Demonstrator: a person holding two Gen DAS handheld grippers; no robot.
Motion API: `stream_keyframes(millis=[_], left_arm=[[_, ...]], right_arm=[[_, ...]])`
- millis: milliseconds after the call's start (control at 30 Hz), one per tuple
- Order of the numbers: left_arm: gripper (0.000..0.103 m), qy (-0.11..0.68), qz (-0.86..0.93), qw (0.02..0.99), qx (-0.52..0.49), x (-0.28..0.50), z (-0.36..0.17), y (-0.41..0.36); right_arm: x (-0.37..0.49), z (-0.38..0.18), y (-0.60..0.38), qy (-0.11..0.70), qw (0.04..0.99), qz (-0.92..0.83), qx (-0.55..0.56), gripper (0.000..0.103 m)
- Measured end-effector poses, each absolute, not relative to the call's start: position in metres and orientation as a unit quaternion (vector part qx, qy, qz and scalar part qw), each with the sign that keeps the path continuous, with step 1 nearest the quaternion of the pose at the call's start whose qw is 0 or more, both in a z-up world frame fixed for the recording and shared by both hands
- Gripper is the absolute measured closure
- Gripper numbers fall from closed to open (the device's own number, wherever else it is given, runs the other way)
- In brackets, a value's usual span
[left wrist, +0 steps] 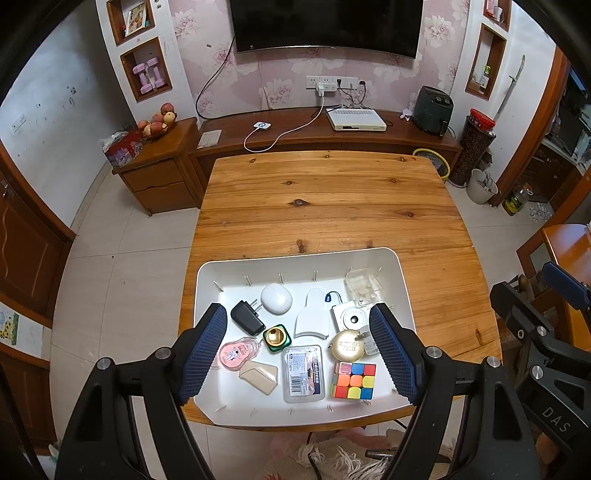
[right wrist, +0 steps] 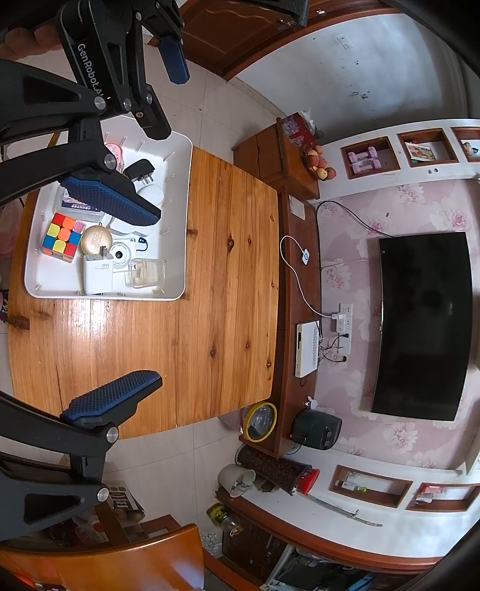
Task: Organize rigid objects
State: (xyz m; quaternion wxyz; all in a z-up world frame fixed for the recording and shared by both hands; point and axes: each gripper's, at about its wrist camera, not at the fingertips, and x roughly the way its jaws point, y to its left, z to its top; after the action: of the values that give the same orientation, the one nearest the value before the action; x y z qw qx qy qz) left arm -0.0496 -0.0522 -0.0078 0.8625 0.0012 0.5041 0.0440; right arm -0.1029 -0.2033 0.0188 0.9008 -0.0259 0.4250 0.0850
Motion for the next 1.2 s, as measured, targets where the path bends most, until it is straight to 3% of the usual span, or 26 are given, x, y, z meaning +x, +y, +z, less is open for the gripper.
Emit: stream_keyframes(millis=[1200], left_arm=[[0.021,0.512,0.042,0.858,0.001,-0.054,-0.015,-0.053]], right_arm=[[-0.113,0.006,-0.198,0.435,0.896,0.079,-0.021,0.022]])
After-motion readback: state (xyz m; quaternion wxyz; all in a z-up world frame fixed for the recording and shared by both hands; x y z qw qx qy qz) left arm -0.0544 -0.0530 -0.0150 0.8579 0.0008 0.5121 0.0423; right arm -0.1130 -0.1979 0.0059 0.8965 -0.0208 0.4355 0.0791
